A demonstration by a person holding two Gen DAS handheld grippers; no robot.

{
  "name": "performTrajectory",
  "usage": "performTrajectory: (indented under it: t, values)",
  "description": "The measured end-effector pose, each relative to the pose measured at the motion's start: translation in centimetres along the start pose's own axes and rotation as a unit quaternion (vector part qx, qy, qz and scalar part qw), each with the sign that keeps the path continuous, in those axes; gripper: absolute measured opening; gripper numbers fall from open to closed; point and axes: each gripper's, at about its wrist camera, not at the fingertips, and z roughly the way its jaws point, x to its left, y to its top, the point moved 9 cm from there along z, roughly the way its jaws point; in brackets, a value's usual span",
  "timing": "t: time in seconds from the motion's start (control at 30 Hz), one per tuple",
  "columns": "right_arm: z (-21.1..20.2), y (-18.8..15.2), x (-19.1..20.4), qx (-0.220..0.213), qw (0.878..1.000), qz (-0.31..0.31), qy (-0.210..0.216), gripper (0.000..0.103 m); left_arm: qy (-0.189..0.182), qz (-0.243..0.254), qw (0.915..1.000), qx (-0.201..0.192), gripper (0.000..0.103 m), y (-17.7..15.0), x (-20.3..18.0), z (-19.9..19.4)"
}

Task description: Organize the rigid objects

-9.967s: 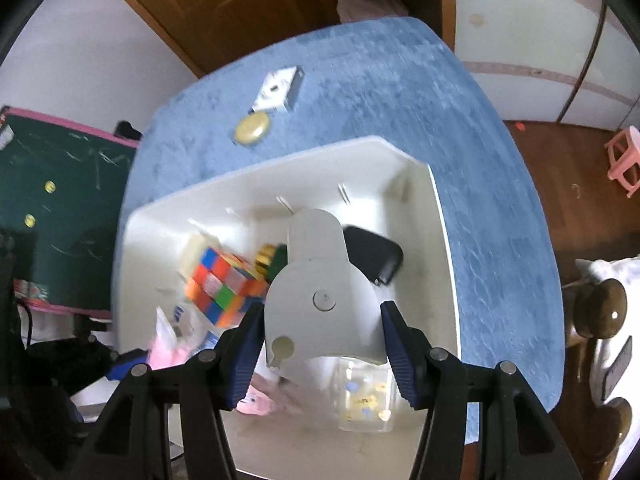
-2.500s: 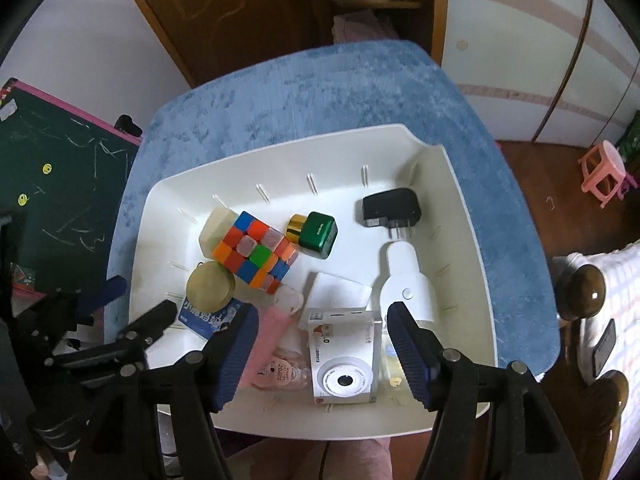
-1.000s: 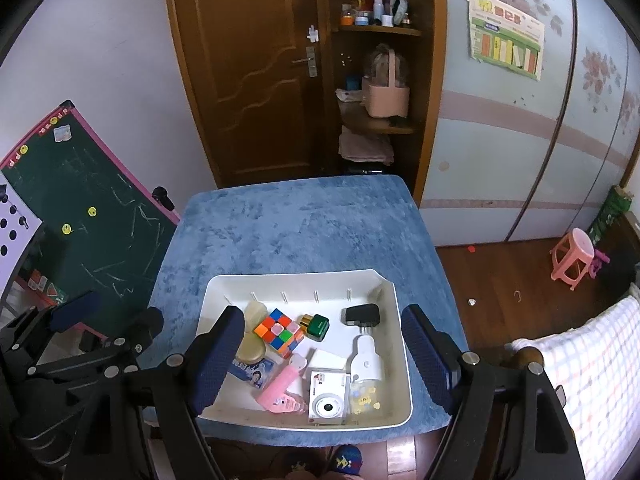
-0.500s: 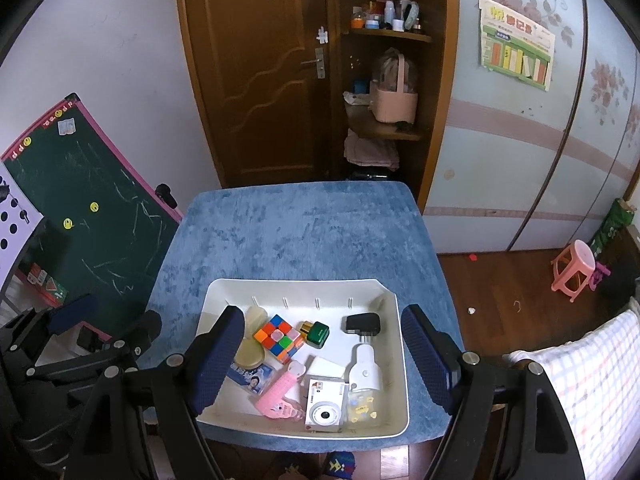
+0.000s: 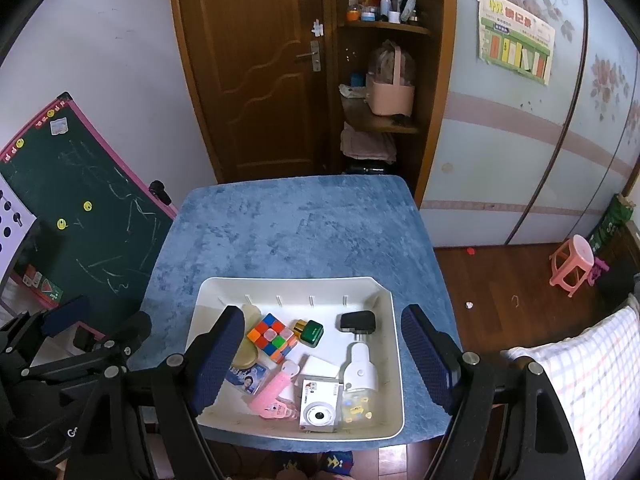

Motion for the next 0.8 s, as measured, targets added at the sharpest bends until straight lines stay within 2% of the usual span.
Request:
performTrajectory:
  t: [0.8]
  values:
    - [1.2, 0.0, -0.1, 0.011, 1.0, 0.002, 0.001, 0.081, -0.002, -0.005, 0.9999, 0.016, 0.08, 0.2, 0.1, 1.2]
